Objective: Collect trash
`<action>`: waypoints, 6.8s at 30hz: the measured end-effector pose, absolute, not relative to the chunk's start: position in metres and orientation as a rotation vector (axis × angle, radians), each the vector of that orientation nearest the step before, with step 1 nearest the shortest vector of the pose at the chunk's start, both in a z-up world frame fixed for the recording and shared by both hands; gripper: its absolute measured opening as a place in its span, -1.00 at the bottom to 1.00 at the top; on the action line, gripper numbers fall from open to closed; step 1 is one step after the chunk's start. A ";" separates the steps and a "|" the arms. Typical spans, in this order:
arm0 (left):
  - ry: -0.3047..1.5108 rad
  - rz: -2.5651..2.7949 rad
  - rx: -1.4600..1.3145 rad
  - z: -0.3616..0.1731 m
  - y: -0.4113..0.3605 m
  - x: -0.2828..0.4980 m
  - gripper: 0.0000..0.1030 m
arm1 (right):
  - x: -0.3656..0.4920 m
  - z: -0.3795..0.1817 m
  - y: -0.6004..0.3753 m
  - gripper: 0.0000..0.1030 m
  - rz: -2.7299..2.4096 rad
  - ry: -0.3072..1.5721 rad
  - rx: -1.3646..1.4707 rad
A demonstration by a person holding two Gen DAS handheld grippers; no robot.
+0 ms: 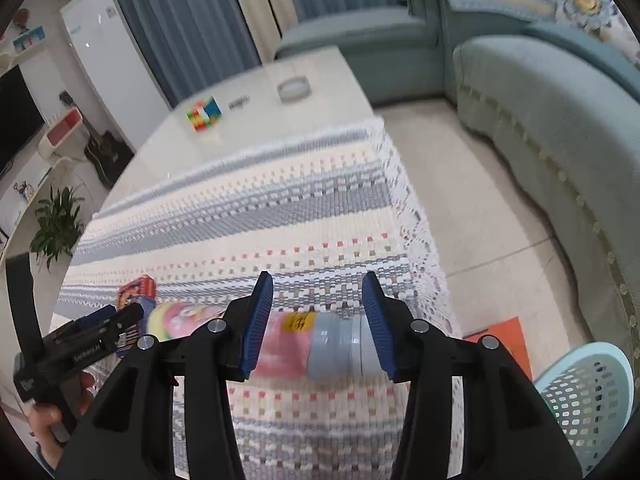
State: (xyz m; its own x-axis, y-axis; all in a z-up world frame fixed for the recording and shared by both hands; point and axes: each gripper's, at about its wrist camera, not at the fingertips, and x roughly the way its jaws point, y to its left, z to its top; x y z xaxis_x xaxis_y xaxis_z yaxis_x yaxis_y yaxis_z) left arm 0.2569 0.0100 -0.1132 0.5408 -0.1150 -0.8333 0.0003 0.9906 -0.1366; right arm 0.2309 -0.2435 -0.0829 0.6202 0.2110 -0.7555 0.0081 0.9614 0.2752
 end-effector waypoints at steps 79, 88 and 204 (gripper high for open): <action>0.887 -0.785 0.201 -0.064 -0.280 0.059 0.49 | -0.038 -0.111 -0.461 -0.08 -0.421 0.865 0.673; 0.717 -0.744 0.106 -0.003 -0.201 0.029 0.49 | -0.047 -0.039 -0.395 -0.08 -0.392 0.707 0.429; 0.425 -0.405 0.134 -0.004 -0.121 -0.021 0.83 | -0.099 -0.038 -0.302 0.29 -0.521 0.461 0.171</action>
